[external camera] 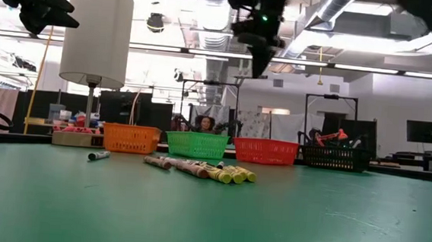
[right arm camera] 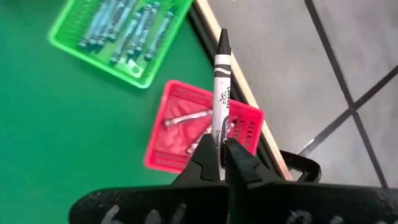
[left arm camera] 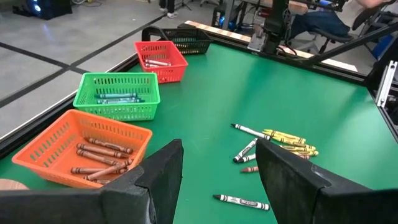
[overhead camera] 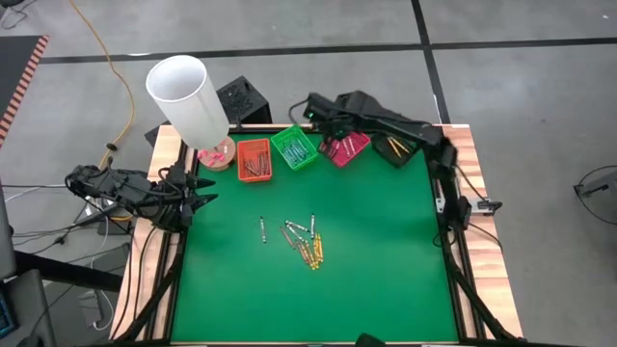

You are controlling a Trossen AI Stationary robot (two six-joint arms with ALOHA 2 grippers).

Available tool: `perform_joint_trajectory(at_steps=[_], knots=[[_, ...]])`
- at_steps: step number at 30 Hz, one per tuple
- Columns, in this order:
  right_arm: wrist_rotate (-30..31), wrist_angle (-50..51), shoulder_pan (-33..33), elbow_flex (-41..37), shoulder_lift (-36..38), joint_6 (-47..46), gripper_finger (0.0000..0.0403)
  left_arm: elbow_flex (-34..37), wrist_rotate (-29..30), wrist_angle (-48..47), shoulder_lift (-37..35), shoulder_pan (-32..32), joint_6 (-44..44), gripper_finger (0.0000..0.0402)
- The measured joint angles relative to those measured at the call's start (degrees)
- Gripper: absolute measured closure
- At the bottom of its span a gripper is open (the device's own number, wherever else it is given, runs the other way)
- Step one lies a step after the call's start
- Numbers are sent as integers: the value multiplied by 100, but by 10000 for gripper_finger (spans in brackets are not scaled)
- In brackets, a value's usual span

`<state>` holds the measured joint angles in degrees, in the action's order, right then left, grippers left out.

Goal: Sort crayons
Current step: Put the black crayon into the red bin

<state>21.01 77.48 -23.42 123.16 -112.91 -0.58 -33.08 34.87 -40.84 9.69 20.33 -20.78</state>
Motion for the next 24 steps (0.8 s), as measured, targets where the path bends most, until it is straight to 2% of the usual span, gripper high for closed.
perform_joint_trajectory(at_steps=[6, 8, 12, 18, 24], knots=[[-206, -1959, -450, -2304, 1044, -221, 400, 0, 0, 0, 0, 0, 0, 210], [-478, -2718, -590, -3021, 1346, -463, 400, 0, 0, 1, 0, -2, 0, 210], [-683, -3802, -785, -4102, 1641, -878, 400, 0, 0, 2, 0, 0, 0, 210], [-636, -4856, -942, -5053, 1521, -1328, 400, 0, 1, 2, 0, 1, 0, 210], [-632, -5207, -956, -5242, 1112, -1342, 400, 0, 7, 2, 0, -2, -3, 210]])
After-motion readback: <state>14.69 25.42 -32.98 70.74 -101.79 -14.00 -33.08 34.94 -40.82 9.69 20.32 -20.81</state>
